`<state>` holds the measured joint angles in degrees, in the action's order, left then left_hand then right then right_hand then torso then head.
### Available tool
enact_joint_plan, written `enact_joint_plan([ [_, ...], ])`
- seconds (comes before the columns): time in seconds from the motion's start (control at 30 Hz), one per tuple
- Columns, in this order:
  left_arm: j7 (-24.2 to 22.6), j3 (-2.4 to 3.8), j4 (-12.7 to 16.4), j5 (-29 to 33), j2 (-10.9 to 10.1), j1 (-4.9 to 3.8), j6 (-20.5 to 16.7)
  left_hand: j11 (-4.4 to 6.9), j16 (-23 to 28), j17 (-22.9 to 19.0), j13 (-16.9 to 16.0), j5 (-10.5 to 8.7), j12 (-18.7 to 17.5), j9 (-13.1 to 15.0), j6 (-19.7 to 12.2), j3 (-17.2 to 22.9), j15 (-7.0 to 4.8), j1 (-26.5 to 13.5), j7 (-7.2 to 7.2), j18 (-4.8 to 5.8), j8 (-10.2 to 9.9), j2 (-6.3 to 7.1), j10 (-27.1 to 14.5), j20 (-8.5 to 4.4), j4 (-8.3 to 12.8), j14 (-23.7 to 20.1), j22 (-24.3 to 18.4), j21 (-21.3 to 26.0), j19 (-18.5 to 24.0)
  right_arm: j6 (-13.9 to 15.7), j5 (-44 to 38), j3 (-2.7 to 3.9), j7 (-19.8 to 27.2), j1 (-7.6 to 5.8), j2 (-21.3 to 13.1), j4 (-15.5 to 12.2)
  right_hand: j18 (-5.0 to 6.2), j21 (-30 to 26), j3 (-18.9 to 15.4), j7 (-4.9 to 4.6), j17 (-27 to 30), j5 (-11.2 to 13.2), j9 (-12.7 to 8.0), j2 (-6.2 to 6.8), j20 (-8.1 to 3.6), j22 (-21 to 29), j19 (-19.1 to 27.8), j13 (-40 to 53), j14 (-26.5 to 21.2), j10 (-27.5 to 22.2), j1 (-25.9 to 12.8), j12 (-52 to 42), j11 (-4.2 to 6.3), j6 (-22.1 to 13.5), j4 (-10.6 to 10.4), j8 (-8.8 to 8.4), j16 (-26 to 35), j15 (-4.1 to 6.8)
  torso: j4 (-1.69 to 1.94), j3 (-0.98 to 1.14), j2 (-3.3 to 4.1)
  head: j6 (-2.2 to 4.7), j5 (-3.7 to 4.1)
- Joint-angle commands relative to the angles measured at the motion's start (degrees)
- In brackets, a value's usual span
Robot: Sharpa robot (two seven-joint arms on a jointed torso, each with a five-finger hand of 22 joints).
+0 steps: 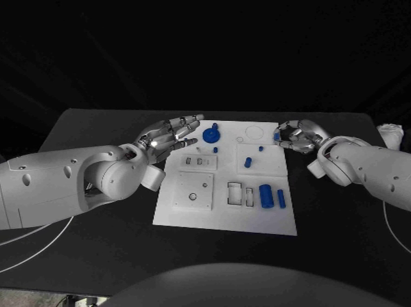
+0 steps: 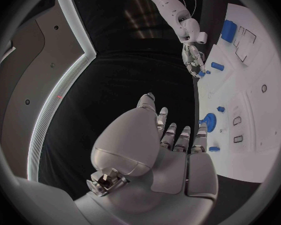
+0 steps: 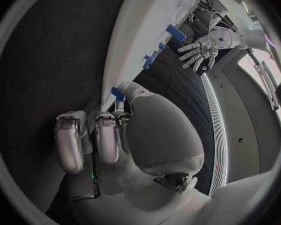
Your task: Assemble the parts on the task board
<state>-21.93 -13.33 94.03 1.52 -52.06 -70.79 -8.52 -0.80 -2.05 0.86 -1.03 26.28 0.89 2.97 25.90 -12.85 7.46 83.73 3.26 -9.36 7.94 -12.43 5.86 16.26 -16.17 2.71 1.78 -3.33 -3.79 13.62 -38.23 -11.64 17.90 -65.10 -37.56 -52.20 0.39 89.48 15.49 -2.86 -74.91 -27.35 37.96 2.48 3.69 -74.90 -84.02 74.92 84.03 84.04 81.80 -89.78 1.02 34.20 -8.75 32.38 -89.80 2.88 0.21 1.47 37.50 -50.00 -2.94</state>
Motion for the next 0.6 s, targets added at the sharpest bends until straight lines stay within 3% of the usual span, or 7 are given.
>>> enact_joint_plan([
  [0.03, -0.3, 0.05, 0.2, 0.0, 0.0, -0.03, 1.0, -0.49, -0.3, 0.1, -0.1, 0.19, 0.2, 0.1, -0.1, 0.3, 0.38, 0.5, 0.33, -0.87, 0.3, -0.06, 0.1, 0.22, 0.0, 0.0, 0.1, -0.4, -0.2, 2.9, 0.4, -0.01, 1.5, -0.03, -0.2, -0.5, -0.12, -0.2, -0.1, -0.19, -15.1, 0.7, -0.1, -0.52, 0.09, -14.7, -4.9, 15.1, 6.0, 6.0, -0.2, -0.2, -0.38, 0.7, 0.3, 0.38, -0.2, -0.25, -0.05, -0.02, 0.03, 0.0, -0.2],
  [0.27, -0.3, 0.05, 0.3, 0.0, -0.4, -0.03, 0.8, -0.5, -0.3, 0.1, -0.1, 0.19, 0.2, 0.1, 0.0, 0.3, 0.4, 0.5, 0.34, -0.87, 0.3, -0.07, 0.1, 0.22, -0.1, 0.0, 0.1, -0.4, -0.2, 5.3, 1.4, 0.0, 3.2, -1.5, -1.9, -4.2, -0.14, -0.2, -0.3, -0.83, -15.1, 1.6, -0.6, -0.59, 0.22, -14.8, -5.0, 15.1, 6.0, 6.0, -0.3, -0.2, -0.68, 2.1, 0.4, 0.93, -0.2, -0.43, -0.07, -0.02, 0.03, 0.0, -0.66],
  [0.5, -0.3, 0.04, 0.1, 0.0, -0.4, -0.03, 0.7, -0.51, -0.3, 0.1, -0.1, 0.19, 0.2, 0.1, 0.0, 0.3, 0.41, 0.5, 0.35, -0.87, 0.3, -0.07, 0.1, 0.23, -0.1, 0.0, 0.1, -0.4, -0.2, 5.6, 1.4, -0.01, 2.2, -4.77, -4.5, -12.2, -0.22, 0.1, -0.6, -1.52, -15.1, 1.7, -1.1, -0.53, 0.4, -14.9, -5.3, 15.1, 6.0, 6.0, -0.7, -0.2, -1.09, 2.9, 0.2, 0.97, -0.2, -0.69, -0.06, -0.05, -0.07, 0.0, -0.56],
  [0.6, -0.3, 0.04, -0.1, 0.0, -0.1, -0.02, 0.8, -0.52, -0.3, 0.1, -0.1, 0.19, 0.2, 0.1, 0.0, 0.3, 0.41, 0.5, 0.36, -0.87, 0.3, -0.07, 0.1, 0.23, -0.1, 0.0, 0.1, -0.4, -0.2, 4.7, 1.0, -0.01, 1.0, -6.02, -5.0, -16.6, -0.26, 0.2, -0.6, -1.98, -15.1, 1.7, -1.5, -0.61, 0.58, -14.9, -5.5, 15.1, 6.0, 6.0, -0.7, -0.2, -1.43, 3.4, 0.2, 0.96, -0.2, -0.93, -0.06, -0.15, -0.2, 0.0, -0.55],
])
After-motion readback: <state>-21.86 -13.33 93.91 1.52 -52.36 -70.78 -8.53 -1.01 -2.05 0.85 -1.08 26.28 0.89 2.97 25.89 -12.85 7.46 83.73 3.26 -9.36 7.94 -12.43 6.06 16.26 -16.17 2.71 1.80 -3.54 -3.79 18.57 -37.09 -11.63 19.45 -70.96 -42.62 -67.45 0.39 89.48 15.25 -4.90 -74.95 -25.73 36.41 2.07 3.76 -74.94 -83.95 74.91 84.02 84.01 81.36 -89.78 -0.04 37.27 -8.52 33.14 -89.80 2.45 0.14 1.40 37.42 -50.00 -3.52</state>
